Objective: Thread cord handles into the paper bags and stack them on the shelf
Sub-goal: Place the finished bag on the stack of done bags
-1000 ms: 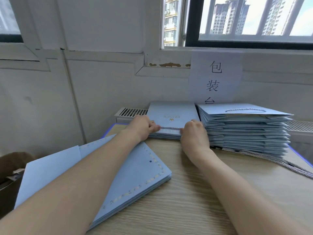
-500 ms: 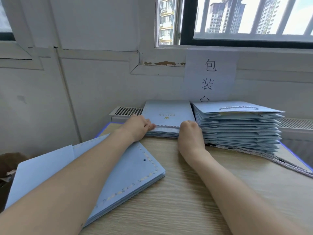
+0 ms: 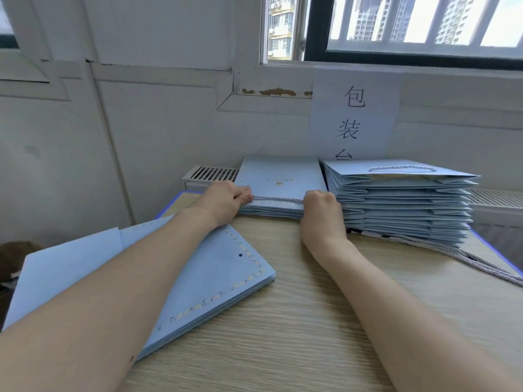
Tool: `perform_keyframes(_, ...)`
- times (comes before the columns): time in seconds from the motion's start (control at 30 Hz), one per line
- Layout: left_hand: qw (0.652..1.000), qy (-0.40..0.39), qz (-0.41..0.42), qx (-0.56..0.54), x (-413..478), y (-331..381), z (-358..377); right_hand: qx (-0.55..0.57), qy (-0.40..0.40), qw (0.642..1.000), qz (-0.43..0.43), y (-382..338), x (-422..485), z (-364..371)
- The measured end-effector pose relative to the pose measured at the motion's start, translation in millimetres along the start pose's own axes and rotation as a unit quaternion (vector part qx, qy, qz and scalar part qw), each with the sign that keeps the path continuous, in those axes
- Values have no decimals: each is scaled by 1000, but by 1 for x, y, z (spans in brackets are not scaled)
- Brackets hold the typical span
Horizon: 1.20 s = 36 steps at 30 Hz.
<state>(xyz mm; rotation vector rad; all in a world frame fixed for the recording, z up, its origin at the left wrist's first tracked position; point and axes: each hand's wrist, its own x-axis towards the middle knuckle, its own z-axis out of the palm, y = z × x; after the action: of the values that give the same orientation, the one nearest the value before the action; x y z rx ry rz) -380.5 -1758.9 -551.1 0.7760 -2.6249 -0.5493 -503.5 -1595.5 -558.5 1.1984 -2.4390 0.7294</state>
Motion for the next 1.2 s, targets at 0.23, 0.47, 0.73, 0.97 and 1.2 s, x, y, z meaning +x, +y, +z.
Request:
perform_keyframes(0.23, 992, -37, -35, 113, 2, 22, -12, 79, 23, 996, -35, 10, -3, 1)
perform_keyframes(0.47, 982, 73, -37, 168, -9, 58, -17, 88, 64, 990, -85, 6, -2, -11)
perform_keyframes(0.73, 983, 102, -8, 155, -128, 112, -21, 134, 70, 974, -169, 12, -42, -73)
perform_keyframes(0.97, 965, 78, -104, 229, -202, 102, 14, 173, 6, 982, -77, 41, -119, -79)
perform_keyframes(1.2, 961, 111, -88, 238, -210, 105, 13, 160, -51, 985, -49, 51, -127, -74)
